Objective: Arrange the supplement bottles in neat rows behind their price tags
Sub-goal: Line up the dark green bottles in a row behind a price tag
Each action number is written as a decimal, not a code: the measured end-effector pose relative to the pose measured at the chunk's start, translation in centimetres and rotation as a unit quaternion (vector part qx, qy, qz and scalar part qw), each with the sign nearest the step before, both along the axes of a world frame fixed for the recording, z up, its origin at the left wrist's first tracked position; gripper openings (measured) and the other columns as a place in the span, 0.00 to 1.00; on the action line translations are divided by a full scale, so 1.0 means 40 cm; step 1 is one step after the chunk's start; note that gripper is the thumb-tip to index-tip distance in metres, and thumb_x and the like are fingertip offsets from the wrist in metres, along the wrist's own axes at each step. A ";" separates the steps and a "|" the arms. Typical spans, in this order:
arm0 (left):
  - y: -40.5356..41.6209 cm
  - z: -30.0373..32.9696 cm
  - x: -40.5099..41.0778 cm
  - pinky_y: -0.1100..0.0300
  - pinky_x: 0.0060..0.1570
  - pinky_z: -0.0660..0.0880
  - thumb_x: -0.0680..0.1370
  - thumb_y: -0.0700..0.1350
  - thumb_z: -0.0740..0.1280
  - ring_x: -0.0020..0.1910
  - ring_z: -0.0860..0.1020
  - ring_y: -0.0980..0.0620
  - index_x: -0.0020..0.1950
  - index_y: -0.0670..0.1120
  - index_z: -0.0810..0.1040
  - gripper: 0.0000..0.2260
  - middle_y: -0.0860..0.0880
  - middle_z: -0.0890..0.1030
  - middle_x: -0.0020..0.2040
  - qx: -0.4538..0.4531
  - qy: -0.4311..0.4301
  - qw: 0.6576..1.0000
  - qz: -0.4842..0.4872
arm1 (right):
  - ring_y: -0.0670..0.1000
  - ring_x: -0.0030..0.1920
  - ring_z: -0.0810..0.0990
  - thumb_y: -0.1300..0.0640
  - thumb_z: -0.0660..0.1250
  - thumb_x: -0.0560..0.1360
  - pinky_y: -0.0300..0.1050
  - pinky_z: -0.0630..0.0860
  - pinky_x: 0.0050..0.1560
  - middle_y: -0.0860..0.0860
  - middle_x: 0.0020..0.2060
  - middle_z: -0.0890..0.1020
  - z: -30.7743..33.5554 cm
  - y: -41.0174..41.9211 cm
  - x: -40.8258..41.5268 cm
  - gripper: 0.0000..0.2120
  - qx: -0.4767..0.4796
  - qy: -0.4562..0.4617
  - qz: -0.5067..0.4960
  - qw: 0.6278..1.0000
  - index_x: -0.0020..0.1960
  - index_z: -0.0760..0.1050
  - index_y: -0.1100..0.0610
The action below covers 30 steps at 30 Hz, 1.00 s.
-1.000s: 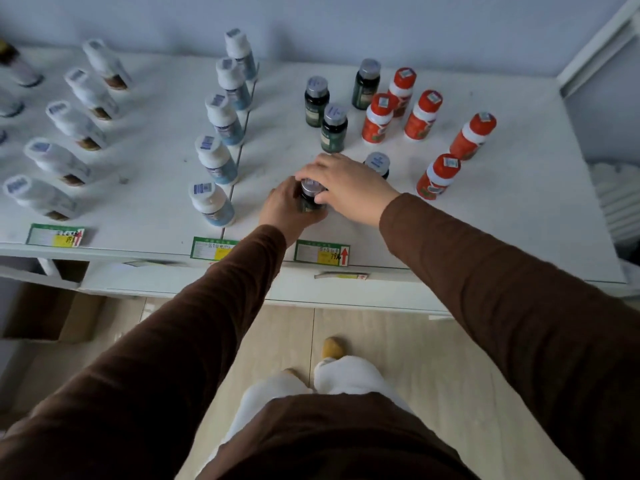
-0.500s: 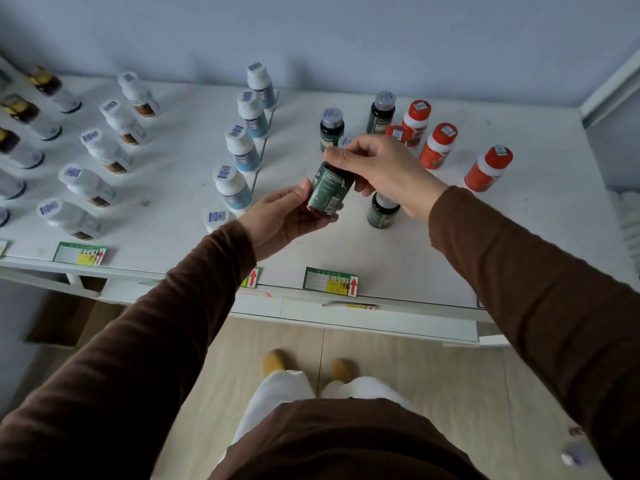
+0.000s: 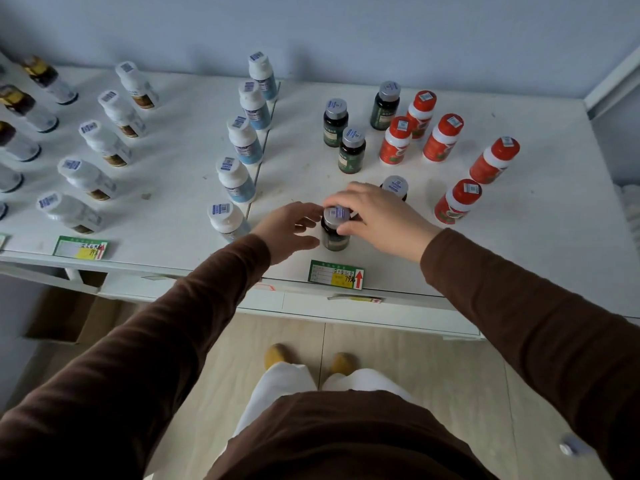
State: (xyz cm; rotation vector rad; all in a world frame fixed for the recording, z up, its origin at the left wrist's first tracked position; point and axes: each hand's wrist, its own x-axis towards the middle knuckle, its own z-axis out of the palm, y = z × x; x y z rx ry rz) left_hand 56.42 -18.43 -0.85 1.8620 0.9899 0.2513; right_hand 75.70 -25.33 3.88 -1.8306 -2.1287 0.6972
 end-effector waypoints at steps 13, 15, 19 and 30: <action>0.076 -0.018 0.037 0.52 0.58 0.69 0.75 0.46 0.70 0.60 0.72 0.44 0.66 0.49 0.74 0.20 0.46 0.76 0.61 0.281 0.184 0.942 -0.019 | 0.45 0.56 0.71 0.48 0.70 0.76 0.42 0.69 0.56 0.50 0.62 0.74 0.026 0.004 0.020 0.27 -0.021 -0.001 0.015 1.000 0.73 0.69 0.49; 0.111 -0.011 0.072 0.51 0.58 0.70 0.75 0.47 0.69 0.61 0.71 0.43 0.67 0.49 0.73 0.20 0.45 0.76 0.61 0.297 0.199 0.934 -0.008 | 0.44 0.54 0.72 0.50 0.67 0.78 0.41 0.68 0.54 0.51 0.61 0.76 0.055 0.052 0.052 0.22 0.028 -0.004 -0.027 0.999 0.71 0.72 0.50; 0.184 -0.004 0.162 0.51 0.61 0.69 0.74 0.50 0.70 0.62 0.71 0.43 0.68 0.48 0.71 0.24 0.45 0.75 0.62 0.268 0.203 0.941 0.030 | 0.54 0.63 0.73 0.57 0.64 0.80 0.47 0.69 0.61 0.54 0.65 0.73 0.085 0.188 0.114 0.21 0.081 -0.074 -0.088 0.990 0.72 0.70 0.53; 0.232 -0.025 0.261 0.55 0.53 0.76 0.73 0.44 0.74 0.49 0.78 0.48 0.62 0.43 0.76 0.19 0.45 0.81 0.52 -0.044 -0.089 0.986 0.136 | 0.53 0.49 0.77 0.49 0.68 0.77 0.42 0.67 0.42 0.51 0.51 0.79 0.046 0.313 0.150 0.15 -0.002 -0.055 -0.123 0.991 0.61 0.76 0.52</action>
